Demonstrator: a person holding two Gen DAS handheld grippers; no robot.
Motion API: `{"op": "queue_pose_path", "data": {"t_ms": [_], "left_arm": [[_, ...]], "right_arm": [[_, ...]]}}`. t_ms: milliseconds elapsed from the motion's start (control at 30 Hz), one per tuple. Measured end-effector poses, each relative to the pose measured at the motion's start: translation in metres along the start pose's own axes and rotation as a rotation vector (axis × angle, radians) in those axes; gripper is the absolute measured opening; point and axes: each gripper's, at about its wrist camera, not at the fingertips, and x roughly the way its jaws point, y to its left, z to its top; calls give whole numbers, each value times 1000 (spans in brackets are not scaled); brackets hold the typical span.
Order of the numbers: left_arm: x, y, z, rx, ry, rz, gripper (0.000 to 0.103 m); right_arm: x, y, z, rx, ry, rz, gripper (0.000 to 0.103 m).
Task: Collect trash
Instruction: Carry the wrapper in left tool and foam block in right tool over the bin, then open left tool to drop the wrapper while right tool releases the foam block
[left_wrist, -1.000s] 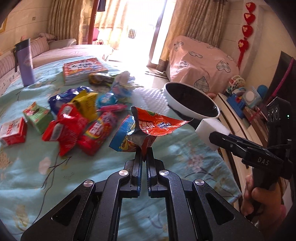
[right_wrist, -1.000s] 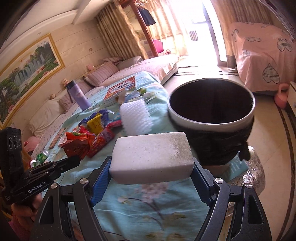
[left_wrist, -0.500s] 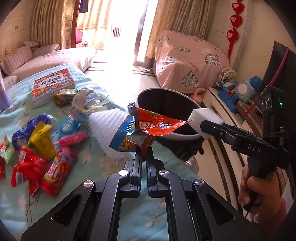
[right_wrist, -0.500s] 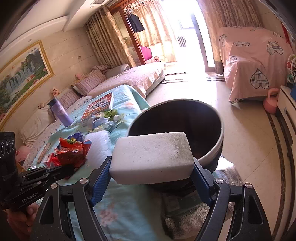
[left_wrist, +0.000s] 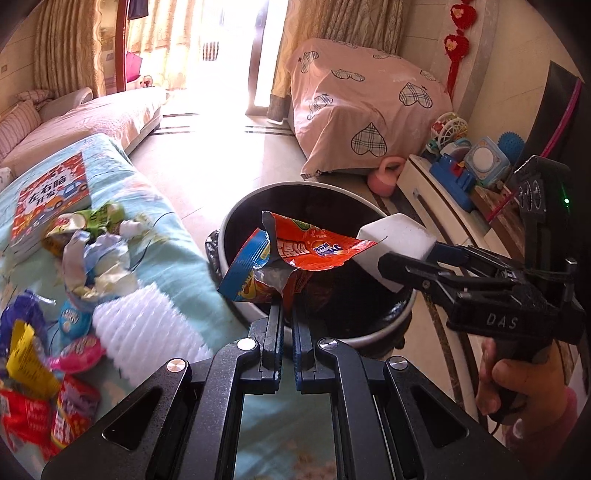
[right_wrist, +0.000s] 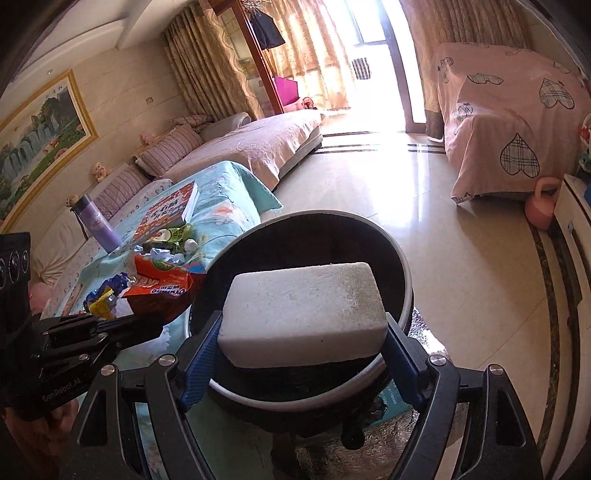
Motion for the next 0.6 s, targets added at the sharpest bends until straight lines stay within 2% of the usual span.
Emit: {"op": "queue_pose_path", "data": {"t_ms": [200,300,367,400,433,600], "left_arm": [[15,1,11,4,20,-9,4],[19,1,14,5,22,-8,8],[21,2,15,0,30,-7,20],[20,2,14,-2,28,-4,35],[18,3,13,-3,18,0,45],[6,8,7,-15,0,6,48]], "right_arm": [[11,-7,7,-28,32,-1,82],[14,-9,9,-32,36,7,83],[17,-8,8,-44,45,7,84],[19,-7,8,-49,48,3,84],[20,-8,8,-49,53,1,84],[14,-14,5,-21,45,10,86]]}}
